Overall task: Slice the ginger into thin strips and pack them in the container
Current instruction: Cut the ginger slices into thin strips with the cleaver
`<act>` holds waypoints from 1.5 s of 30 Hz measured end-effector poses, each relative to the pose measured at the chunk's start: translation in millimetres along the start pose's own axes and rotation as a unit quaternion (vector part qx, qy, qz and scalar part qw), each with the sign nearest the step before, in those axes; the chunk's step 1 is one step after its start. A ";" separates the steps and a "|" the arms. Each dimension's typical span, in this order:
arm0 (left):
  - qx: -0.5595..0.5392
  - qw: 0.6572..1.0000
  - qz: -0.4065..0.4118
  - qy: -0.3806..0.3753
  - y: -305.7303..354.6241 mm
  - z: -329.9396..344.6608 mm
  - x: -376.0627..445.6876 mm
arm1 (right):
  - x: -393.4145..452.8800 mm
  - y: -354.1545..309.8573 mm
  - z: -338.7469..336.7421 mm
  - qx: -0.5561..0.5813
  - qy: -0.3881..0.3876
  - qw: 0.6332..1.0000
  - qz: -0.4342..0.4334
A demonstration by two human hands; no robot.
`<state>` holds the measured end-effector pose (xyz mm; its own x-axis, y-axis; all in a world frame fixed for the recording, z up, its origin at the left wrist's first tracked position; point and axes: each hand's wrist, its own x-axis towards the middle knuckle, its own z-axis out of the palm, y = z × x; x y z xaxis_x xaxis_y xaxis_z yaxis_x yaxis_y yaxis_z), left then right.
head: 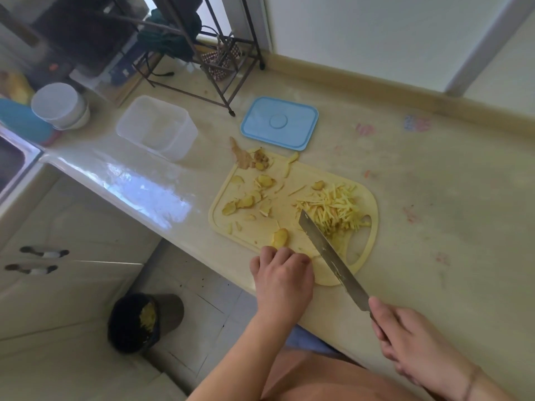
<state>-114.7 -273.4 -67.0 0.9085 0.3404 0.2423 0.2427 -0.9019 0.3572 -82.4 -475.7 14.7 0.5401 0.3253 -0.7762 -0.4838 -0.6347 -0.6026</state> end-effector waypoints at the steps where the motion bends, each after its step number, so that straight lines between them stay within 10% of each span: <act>1: -0.014 1.000 0.001 0.009 -0.4 0.7 -0.3 | 1.3 -0.5 0.6 -0.004 -0.001 1.000 -0.001; 15: -0.022 0.997 0.076 0.015 -3.1 6.4 -0.5 | 4.1 -0.4 -7.7 -0.081 0.026 0.993 -0.077; 39: 0.137 0.977 -0.061 -0.151 31.5 -13.3 43.5 | -6.9 0.5 -15.3 -0.004 0.041 0.999 -0.007; 45: -0.109 0.949 -0.289 -0.066 -10.2 -44.5 44.2 | -8.8 -3.2 -7.4 0.010 0.012 1.000 -0.023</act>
<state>-92.2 -237.4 -19.8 0.6828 0.7124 -0.1619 0.6511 -0.4928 0.5773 -80.5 -481.7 24.8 0.5783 0.3371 -0.7429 -0.4711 -0.6055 -0.6415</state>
